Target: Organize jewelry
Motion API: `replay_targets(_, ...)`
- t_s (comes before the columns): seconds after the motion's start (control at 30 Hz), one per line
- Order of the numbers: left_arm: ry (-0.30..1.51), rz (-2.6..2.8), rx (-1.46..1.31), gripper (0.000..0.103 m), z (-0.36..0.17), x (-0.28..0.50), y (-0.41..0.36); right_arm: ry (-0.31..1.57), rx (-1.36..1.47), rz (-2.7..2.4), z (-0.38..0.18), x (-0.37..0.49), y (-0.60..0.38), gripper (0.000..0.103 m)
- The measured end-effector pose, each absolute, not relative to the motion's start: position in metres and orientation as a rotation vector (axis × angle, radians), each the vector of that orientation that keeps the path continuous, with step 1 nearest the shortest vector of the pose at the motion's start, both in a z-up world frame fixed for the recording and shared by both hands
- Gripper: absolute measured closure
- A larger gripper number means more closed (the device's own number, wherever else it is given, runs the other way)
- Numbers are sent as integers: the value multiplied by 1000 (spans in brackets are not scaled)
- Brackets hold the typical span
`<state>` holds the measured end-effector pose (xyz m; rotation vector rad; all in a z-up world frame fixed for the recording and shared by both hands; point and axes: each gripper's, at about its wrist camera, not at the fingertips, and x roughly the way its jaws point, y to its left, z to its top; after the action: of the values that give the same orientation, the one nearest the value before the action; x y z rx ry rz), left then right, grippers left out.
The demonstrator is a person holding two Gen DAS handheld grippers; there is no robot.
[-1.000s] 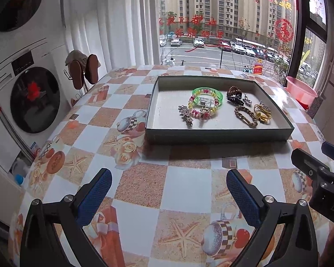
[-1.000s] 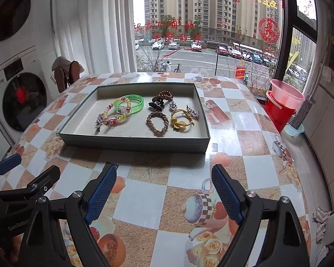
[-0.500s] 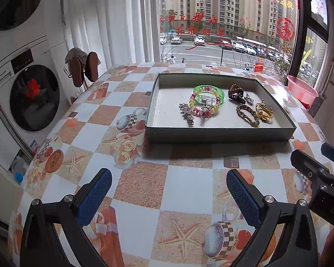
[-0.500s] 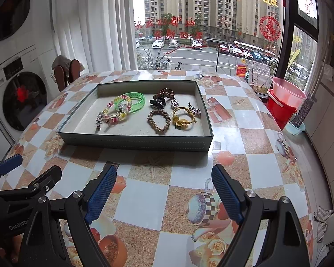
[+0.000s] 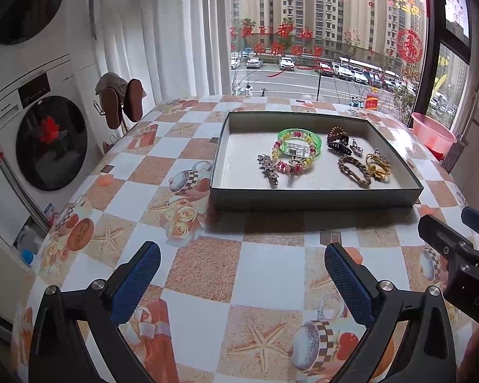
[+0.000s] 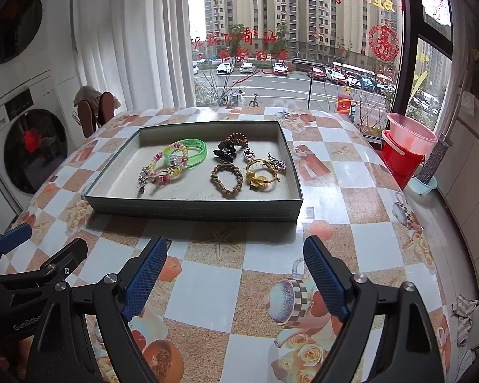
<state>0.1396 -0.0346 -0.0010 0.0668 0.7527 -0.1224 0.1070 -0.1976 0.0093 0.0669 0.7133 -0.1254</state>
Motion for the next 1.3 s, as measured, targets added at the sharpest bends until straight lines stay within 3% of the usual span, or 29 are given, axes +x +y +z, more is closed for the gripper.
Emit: replay_targets(1.3,754,-123,66,0,-1,139,-36,712,75,-122,11,107,-197,14)
